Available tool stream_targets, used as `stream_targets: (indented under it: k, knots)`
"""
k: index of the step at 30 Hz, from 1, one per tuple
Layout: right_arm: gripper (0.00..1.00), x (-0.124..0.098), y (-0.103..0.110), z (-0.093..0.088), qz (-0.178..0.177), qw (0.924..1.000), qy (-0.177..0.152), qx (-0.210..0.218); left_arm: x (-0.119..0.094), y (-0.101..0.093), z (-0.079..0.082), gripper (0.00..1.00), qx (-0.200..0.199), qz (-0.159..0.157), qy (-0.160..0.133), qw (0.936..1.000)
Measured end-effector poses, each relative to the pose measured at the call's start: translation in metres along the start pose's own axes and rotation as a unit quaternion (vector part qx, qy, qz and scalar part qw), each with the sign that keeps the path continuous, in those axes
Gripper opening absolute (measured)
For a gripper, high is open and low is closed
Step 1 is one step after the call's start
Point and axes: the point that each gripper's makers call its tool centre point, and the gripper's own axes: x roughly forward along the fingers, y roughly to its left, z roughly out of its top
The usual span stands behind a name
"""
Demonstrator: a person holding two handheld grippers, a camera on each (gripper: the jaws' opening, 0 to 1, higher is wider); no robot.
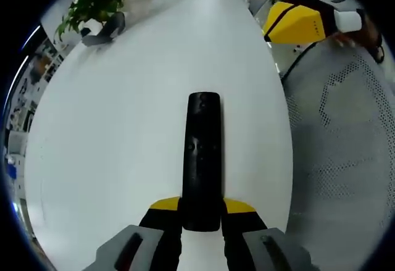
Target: Press the specified remote control buttons in sequence, fully releasing each button before pressing the next.
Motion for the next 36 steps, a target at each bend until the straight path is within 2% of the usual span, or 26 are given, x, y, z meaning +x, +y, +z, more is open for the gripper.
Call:
stream_targets:
  k: [6, 9, 14, 17, 21, 24, 27, 29, 33, 36]
  knots:
    - [0.0, 0.001, 0.003, -0.001, 0.008, 0.9999, 0.015, -0.002, 0.0, -0.008, 0.001, 0.23, 0.002, 0.0, -0.001, 1.0]
    - [0.0, 0.0, 0.005, 0.005, 0.012, 0.9999, 0.005, -0.007, 0.0, -0.012, 0.001, 0.23, 0.003, 0.0, 0.002, 1.0]
    - [0.0, 0.001, 0.008, 0.008, 0.031, 0.9992, 0.015, 0.022, -0.001, -0.02, 0.0, 0.23, 0.005, -0.001, 0.0, 1.0]
    - [0.0, 0.004, 0.011, 0.012, 0.031, 0.9992, 0.02, 0.018, -0.001, -0.023, 0.0, 0.23, 0.001, -0.002, -0.009, 1.0]
    - [0.0, 0.016, 0.008, 0.008, 0.018, 0.9984, 0.053, 0.002, -0.001, -0.025, 0.001, 0.23, -0.003, -0.004, -0.014, 0.9999]
    - [0.0, 0.024, 0.009, 0.008, 0.025, 0.9978, 0.062, 0.004, -0.001, -0.028, 0.001, 0.23, 0.001, -0.005, -0.008, 1.0]
    - [0.0, 0.034, 0.007, -0.005, 0.038, 0.993, 0.108, 0.026, -0.001, -0.033, 0.001, 0.23, 0.004, -0.005, -0.002, 1.0]
    - [0.0, 0.039, 0.004, -0.005, 0.037, 0.9929, 0.109, 0.03, -0.001, -0.035, 0.001, 0.23, 0.003, -0.003, 0.0, 1.0]
    - [0.0, 0.046, 0.002, -0.018, 0.043, 0.9867, 0.149, 0.049, -0.001, -0.038, 0.0, 0.23, 0.002, -0.003, -0.002, 1.0]
    - [0.0, 0.051, -0.002, -0.025, 0.031, 0.9847, 0.163, 0.052, -0.001, -0.042, 0.001, 0.23, -0.002, -0.005, -0.01, 0.9999]
